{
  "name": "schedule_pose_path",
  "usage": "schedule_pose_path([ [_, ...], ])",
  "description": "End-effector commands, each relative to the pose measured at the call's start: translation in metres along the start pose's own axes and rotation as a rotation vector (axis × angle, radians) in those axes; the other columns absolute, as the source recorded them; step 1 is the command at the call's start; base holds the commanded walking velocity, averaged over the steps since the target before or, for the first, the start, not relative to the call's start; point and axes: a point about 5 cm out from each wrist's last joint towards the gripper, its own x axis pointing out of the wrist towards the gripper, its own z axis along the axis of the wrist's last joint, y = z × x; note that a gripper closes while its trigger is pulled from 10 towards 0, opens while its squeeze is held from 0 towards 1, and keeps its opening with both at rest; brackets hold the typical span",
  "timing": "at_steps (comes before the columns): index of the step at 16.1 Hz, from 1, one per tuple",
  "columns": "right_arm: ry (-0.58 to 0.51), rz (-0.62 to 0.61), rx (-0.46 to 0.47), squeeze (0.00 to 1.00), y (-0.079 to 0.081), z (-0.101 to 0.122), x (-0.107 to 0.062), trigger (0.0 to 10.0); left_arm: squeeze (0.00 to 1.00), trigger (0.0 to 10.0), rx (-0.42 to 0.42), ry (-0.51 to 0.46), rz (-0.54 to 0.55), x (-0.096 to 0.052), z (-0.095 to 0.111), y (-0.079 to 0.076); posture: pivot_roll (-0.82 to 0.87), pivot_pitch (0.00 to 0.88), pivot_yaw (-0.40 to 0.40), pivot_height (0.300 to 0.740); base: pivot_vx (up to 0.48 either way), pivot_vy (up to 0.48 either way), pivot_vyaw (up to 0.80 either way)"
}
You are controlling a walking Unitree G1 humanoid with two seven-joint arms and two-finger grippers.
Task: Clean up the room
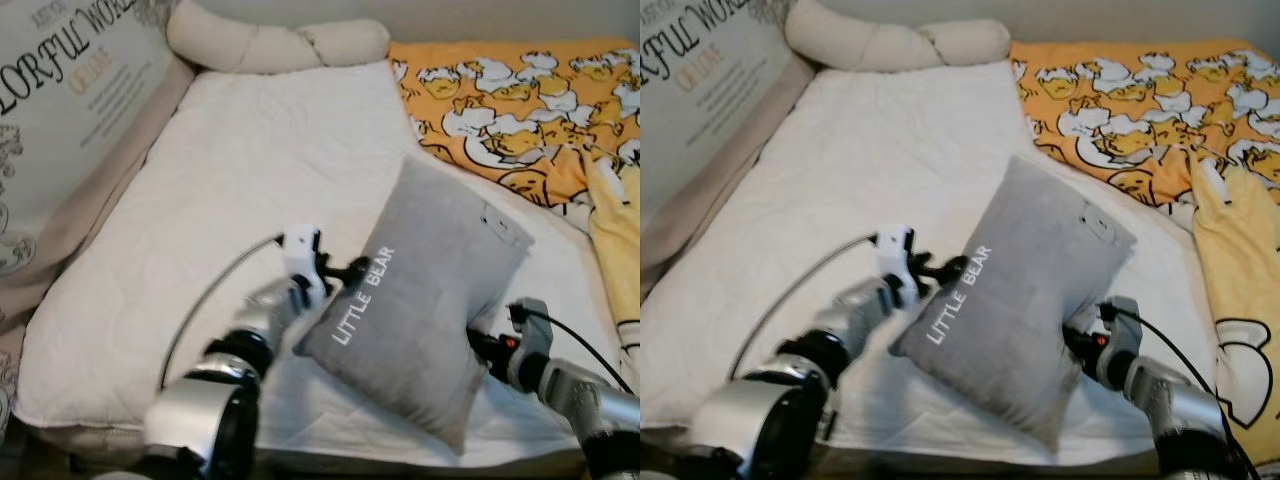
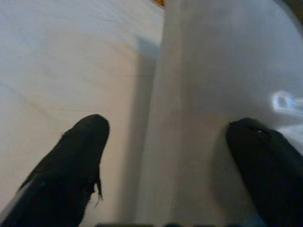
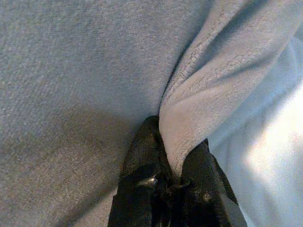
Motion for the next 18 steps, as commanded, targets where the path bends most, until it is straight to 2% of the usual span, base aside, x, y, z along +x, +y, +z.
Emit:
schedule_pose_path([
  [1,0.053,0.012,0.01,0.0,0.001,-0.01,-0.004,0.0,1.0,10.0,-0.114,-0.039,-0.009,0.0,0.0,0.0,-0.35,0.0,0.116,0.74,0.0,0.0,0.0],
  [2,0.053,0.011,0.01,0.0,0.001,-0.011,-0.005,0.0,1.0,10.0,-0.168,-0.04,-0.056,0.001,-0.003,-0.005,-0.36,0.0,0.116,0.74,0.0,0.0,0.0],
  [3,0.057,0.011,0.009,0.0,0.003,-0.013,-0.005,0.0,1.0,10.0,-0.219,0.012,-0.186,0.003,-0.016,-0.021,-0.35,0.0,0.113,0.74,0.0,0.0,0.0],
  [5,0.063,0.015,0.007,0.0,0.005,-0.015,-0.004,0.0,1.0,10.0,-0.218,0.065,-0.268,0.004,-0.029,-0.032,-0.34,0.0,0.109,0.74,0.0,0.0,0.0],
  [7,0.061,0.024,0.003,0.0,0.01,-0.013,-0.002,0.0,1.0,10.0,-0.176,0.125,-0.316,0.003,-0.041,-0.039,-0.34,0.0,0.107,0.74,0.0,0.0,0.0],
  [8,0.052,0.036,-0.004,0.0,0.015,-0.007,0.0,0.0,1.0,10.0,-0.129,0.17,-0.353,0.001,-0.051,-0.042,-0.33,0.0,0.102,0.74,0.0,0.0,0.0],
  [11,0.024,0.063,-0.025,0.0,0.024,0.005,0.006,0.0,1.0,10.0,0.009,0.218,-0.374,-0.003,-0.055,-0.039,-0.32,0.0,0.097,0.74,0.0,0.0,0.0],
  [12,0.01,0.072,-0.032,0.0,0.027,0.01,0.008,0.0,1.0,0.0,0.068,0.234,-0.346,-0.003,-0.055,-0.035,-0.31,0.0,0.097,0.74,0.0,0.0,0.0],
  [13,-0.016,0.09,-0.042,0.0,0.034,0.017,0.011,0.0,0.97,0.0,0.088,0.24,-0.322,-0.004,-0.053,-0.03,-0.31,0.0,0.097,0.74,0.0,0.0,0.0],
  [14,-0.025,0.093,-0.042,0.0,0.036,0.018,0.012,0.0,0.63,0.0,0.091,0.24,-0.307,-0.004,-0.052,-0.028,-0.3,0.0,0.099,0.74,0.0,0.0,0.0],
  [15,-0.046,0.094,-0.041,0.0,0.04,0.022,0.015,0.0,0.0,0.0,0.104,0.237,-0.301,-0.004,-0.051,-0.027,-0.29,0.0,0.104,0.74,0.0,0.0,0.0],
  [18,-0.099,0.112,-0.041,0.0,0.052,0.032,0.023,0.0,0.0,0.0,0.174,0.241,-0.265,-0.005,-0.049,-0.022,-0.29,0.0,0.119,0.74,0.0,0.0,0.0],
])
